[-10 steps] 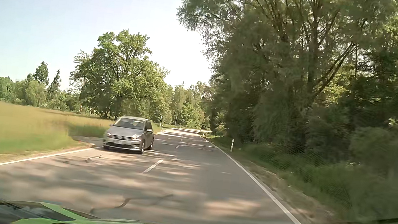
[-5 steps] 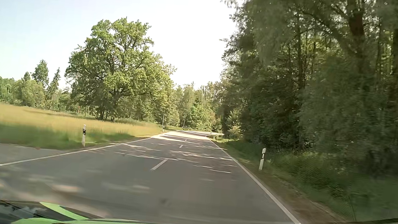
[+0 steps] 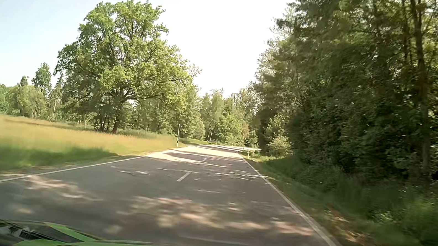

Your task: Follow the waypoints while adhering to traffic rules and regulations

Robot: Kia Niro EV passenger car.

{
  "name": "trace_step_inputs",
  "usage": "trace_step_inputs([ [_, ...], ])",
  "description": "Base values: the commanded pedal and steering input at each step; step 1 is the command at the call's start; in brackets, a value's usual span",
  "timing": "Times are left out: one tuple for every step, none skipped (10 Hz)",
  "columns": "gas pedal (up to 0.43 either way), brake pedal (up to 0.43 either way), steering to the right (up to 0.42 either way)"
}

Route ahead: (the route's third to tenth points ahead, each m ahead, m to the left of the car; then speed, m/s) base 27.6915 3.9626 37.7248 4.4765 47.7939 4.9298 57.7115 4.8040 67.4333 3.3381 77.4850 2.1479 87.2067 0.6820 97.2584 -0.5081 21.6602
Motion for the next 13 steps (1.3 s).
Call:
trace_step_inputs([
  [0.138,0.000,-0.017],
  [0.138,0.000,-0.015],
  [0.138,0.000,-0.013],
  [0.150,0.000,-0.008],
  [0.150,0.000,-0.004],
  [0.150,0.000,-0.003],
  [0.150,0.000,-0.004],
  [0.000,0.000,-0.003],
  [0.000,0.000,-0.003],
  [0.000,0.000,-0.003],
  [0.000,0.000,-0.003],
  [0.000,0.000,-0.003],
  [0.000,0.000,-0.002],
])
